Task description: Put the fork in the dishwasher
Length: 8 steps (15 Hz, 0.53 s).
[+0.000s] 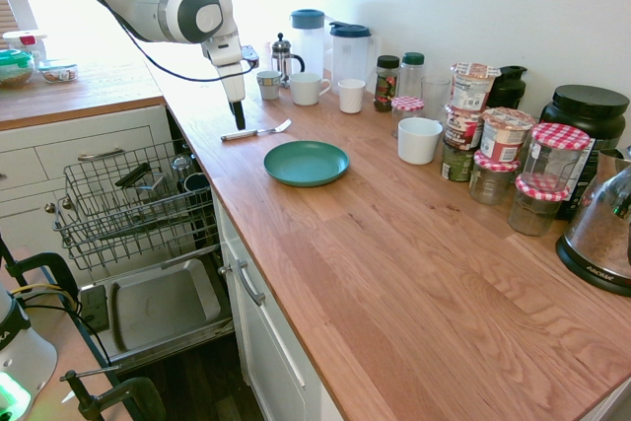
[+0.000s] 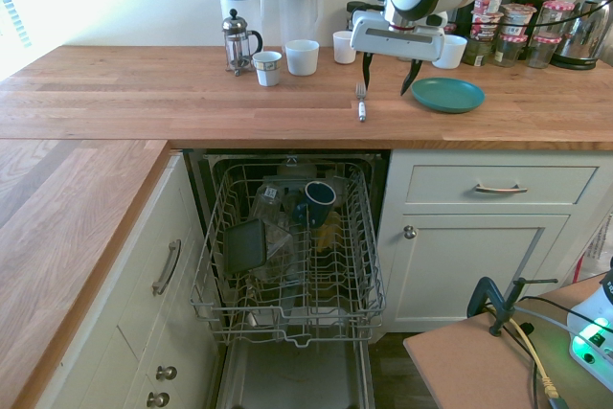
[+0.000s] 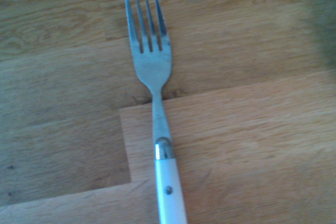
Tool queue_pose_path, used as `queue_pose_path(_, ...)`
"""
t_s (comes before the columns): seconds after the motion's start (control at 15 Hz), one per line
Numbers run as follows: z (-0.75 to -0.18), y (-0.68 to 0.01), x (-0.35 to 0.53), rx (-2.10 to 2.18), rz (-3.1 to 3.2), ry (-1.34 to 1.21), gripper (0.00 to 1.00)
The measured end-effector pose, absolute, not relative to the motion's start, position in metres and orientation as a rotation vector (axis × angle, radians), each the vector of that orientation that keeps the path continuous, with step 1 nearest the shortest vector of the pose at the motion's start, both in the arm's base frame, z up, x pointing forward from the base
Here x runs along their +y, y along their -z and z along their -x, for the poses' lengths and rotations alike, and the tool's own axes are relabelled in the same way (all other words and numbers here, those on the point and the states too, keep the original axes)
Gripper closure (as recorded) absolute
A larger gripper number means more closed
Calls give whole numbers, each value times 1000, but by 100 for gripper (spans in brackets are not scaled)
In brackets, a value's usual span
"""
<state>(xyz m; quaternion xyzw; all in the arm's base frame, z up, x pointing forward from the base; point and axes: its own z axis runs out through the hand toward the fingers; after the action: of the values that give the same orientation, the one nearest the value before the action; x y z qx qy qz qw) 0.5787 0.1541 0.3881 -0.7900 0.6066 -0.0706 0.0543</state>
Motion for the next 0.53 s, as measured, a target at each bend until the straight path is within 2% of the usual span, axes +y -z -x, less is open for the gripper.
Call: queue_pose_path(0.53, -631, -354, 187, 2008, 2349, 268, 0)
